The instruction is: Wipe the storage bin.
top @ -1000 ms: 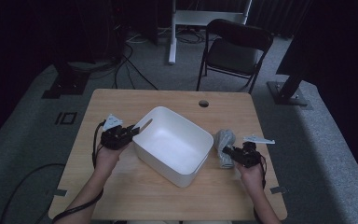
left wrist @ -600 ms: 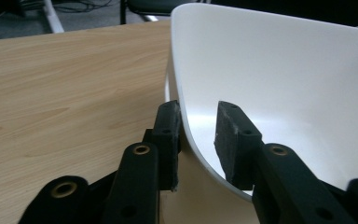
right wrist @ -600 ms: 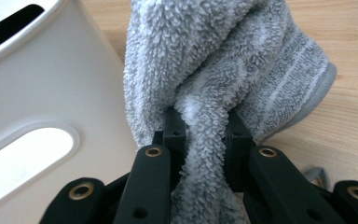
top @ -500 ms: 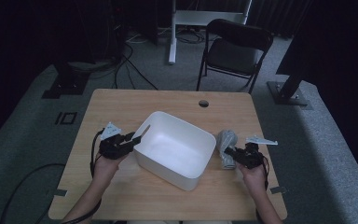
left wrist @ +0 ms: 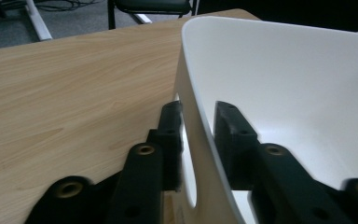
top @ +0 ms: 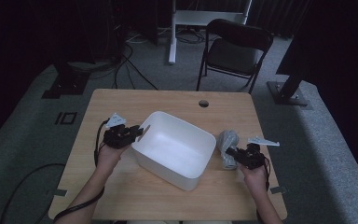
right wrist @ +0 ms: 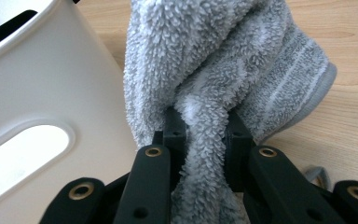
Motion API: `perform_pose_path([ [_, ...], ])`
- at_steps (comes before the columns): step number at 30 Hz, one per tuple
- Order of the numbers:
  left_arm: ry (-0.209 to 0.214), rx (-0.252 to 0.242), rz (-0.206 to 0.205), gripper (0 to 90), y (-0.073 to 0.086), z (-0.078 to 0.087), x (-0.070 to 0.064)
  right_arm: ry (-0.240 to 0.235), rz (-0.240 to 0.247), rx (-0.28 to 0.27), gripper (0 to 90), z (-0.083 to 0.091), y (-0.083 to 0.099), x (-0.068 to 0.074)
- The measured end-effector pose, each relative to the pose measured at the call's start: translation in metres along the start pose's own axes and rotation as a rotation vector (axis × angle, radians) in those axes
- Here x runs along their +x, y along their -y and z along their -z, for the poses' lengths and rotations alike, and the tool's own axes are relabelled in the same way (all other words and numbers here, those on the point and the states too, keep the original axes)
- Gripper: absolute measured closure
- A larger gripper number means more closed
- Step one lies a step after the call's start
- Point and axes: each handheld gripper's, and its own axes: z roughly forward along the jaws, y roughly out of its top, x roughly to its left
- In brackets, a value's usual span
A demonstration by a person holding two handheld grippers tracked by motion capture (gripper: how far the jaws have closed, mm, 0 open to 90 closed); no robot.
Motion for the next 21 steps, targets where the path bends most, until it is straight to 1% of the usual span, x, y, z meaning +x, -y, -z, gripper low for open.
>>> perform_pose_path([
  [2, -0.011, -0.001, -0.008, 79.5, 0.0005, -0.0012, -0.0031, 0.0, 0.001, 0.001, 76.4, -0.0001, 0.0, -0.0001],
  [3, -0.026, -0.008, -0.009, 80.9, 0.0007, -0.0012, -0.0046, -0.001, 0.002, -0.001, 76.4, -0.0002, 0.0, 0.0],
  [7, -0.068, -0.022, 0.006, 83.0, 0.0013, -0.0011, -0.0084, -0.003, 0.004, 0.001, 76.4, -0.0004, -0.0002, 0.0007],
  [10, -0.089, -0.023, 0.009, 83.2, 0.0014, -0.0007, -0.0084, -0.003, 0.006, 0.002, 76.4, -0.0004, -0.0001, 0.001],
  [16, -0.143, -0.022, 0.045, 84.2, 0.0005, 0.0005, -0.0065, -0.002, 0.004, 0.0, 76.4, -0.0005, -0.0003, 0.0003],
  [19, -0.172, -0.029, 0.067, 84.3, 0.0008, 0.0007, -0.0065, -0.001, 0.005, 0.0, 76.4, -0.0007, -0.0006, 0.0005],
  [20, -0.176, -0.032, 0.075, 84.3, 0.001, 0.0005, -0.0065, -0.001, 0.006, 0.0, 76.4, -0.0008, -0.0006, 0.0007],
  [21, -0.188, -0.033, 0.077, 84.2, 0.0008, 0.0002, -0.0069, -0.003, 0.006, 0.001, 76.4, -0.0009, -0.0007, 0.0007],
])
